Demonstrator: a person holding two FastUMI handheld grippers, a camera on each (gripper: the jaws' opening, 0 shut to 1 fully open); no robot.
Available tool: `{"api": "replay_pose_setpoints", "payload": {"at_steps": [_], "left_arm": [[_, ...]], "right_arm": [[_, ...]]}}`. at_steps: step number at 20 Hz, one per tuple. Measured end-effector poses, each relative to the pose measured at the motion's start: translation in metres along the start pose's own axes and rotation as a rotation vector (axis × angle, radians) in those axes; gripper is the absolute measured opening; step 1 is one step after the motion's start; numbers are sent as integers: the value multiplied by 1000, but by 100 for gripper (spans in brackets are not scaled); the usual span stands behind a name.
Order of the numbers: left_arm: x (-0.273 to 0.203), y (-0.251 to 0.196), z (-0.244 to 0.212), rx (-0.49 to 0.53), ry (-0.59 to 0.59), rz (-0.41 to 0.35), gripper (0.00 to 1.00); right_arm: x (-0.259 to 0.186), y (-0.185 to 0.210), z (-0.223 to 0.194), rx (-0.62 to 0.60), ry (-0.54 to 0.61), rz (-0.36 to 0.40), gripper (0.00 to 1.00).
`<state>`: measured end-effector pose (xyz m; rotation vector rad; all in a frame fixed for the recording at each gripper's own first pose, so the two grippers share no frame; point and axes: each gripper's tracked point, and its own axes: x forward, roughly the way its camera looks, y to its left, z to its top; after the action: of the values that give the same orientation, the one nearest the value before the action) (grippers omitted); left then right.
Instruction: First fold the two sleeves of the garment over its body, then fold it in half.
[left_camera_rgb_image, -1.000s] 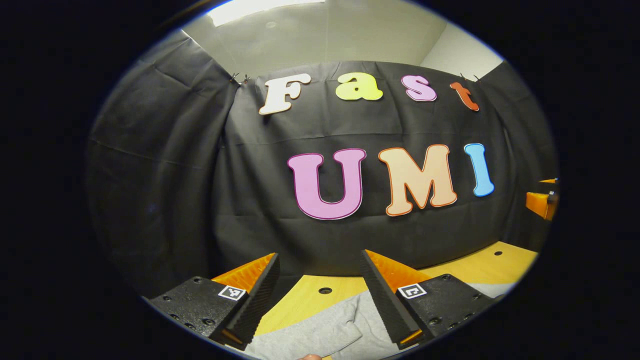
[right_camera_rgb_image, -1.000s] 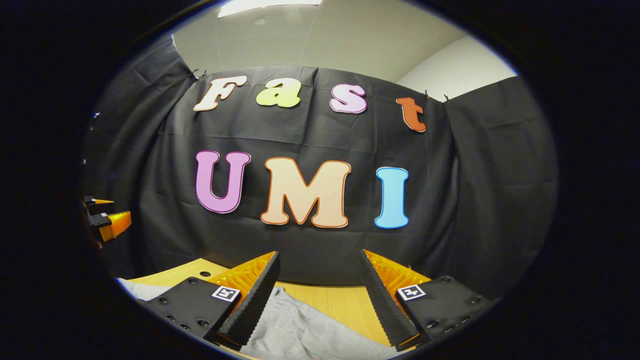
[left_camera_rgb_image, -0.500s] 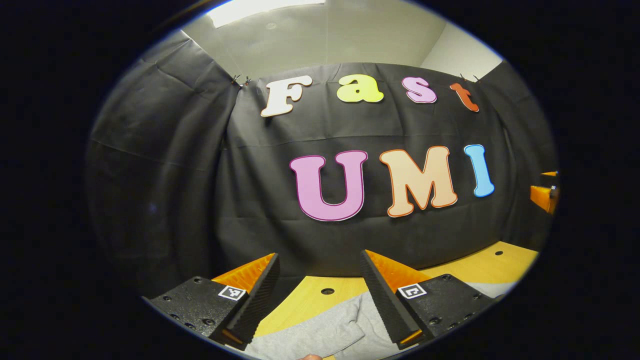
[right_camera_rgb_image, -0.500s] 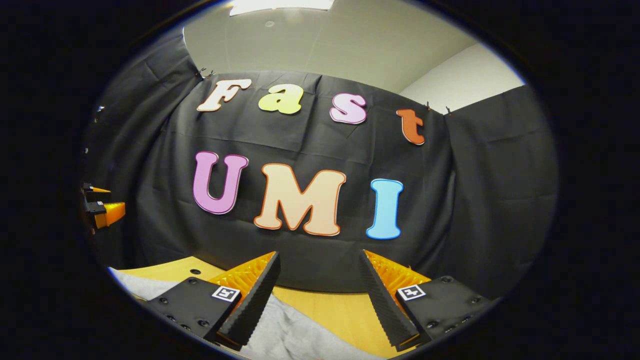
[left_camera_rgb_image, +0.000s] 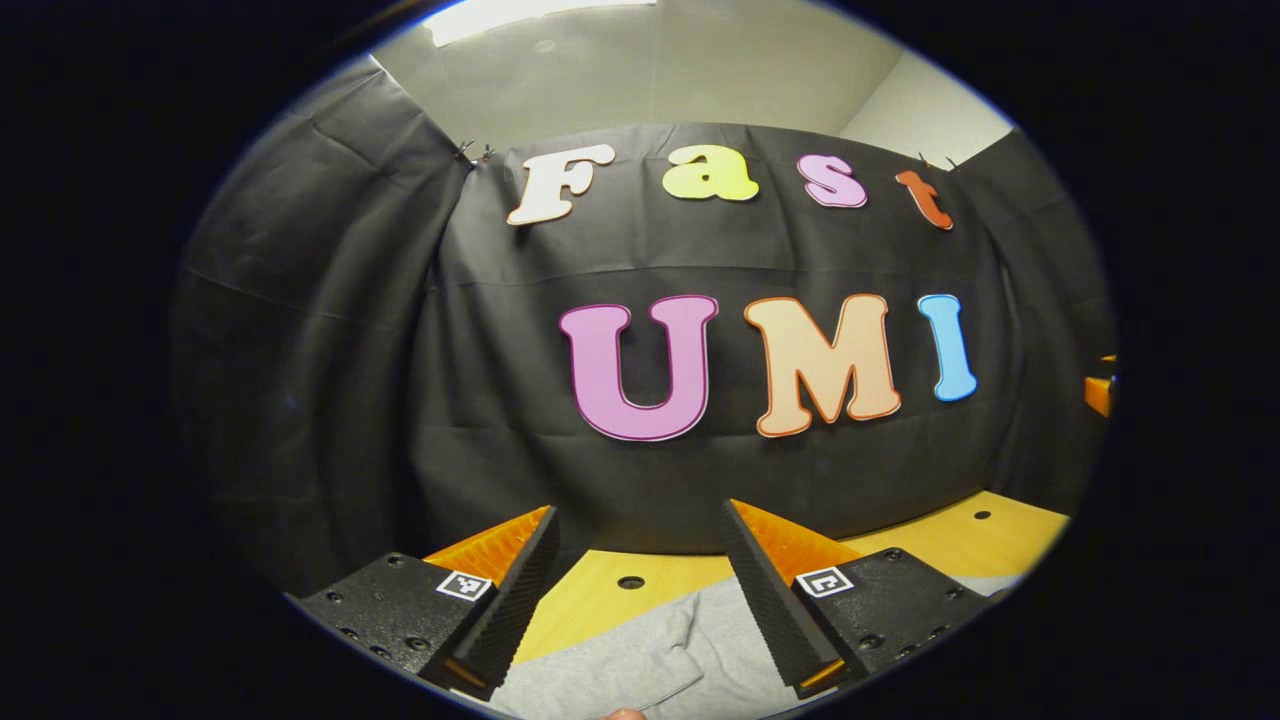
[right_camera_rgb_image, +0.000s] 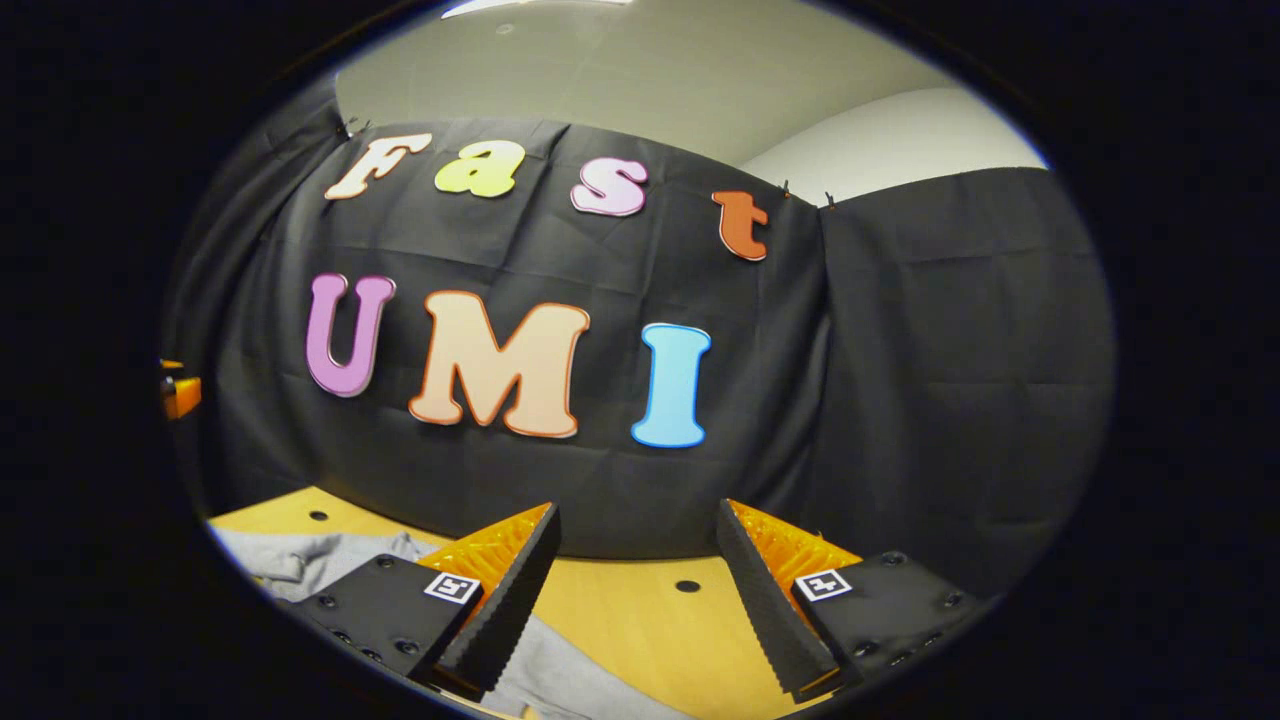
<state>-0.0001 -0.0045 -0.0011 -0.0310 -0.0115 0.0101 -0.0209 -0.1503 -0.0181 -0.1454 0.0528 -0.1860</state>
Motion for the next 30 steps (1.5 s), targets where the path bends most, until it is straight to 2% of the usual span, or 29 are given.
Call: {"api": "replay_pose_setpoints", "payload": {"at_steps": [2,5,7,9,10,12,13,17,18,23,26,29,30], "left_arm": [[2,-8,0,2,-5,-17,94],[4,-19,0,3,-10,-43,96],[5,-25,-2,10,-10,-57,94],[5,-30,-5,20,-7,-68,96],[5,-34,-7,25,-4,-75,94],[6,-39,-9,32,-2,-86,97],[7,-42,-10,32,2,-92,94],[9,-52,-13,22,9,-118,94],[10,-54,-14,22,12,-120,96],[13,-63,-20,16,30,-127,94],[11,-63,-22,33,34,-124,96],[10,-59,-22,46,37,-116,94],[10,-58,-23,47,40,-112,96]], "right_arm": [[-1,-16,-28,-16,60,-10,100],[-8,-33,-87,6,222,6,96],[-11,-46,-117,0,293,-8,99],[-24,-58,-147,-7,354,-25,100],[-32,-62,-163,-3,390,-27,99],[-46,-69,-195,-7,472,-22,100],[-53,-71,-211,-12,512,-17,100],[-84,-62,-267,41,708,67,99],[-90,-63,-276,33,739,73,100],[-118,-72,-323,-25,878,96,100],[-136,-72,-353,-5,978,109,99],[-147,-79,-375,7,1052,98,99],[-148,-81,-380,5,1070,93,100]]}}
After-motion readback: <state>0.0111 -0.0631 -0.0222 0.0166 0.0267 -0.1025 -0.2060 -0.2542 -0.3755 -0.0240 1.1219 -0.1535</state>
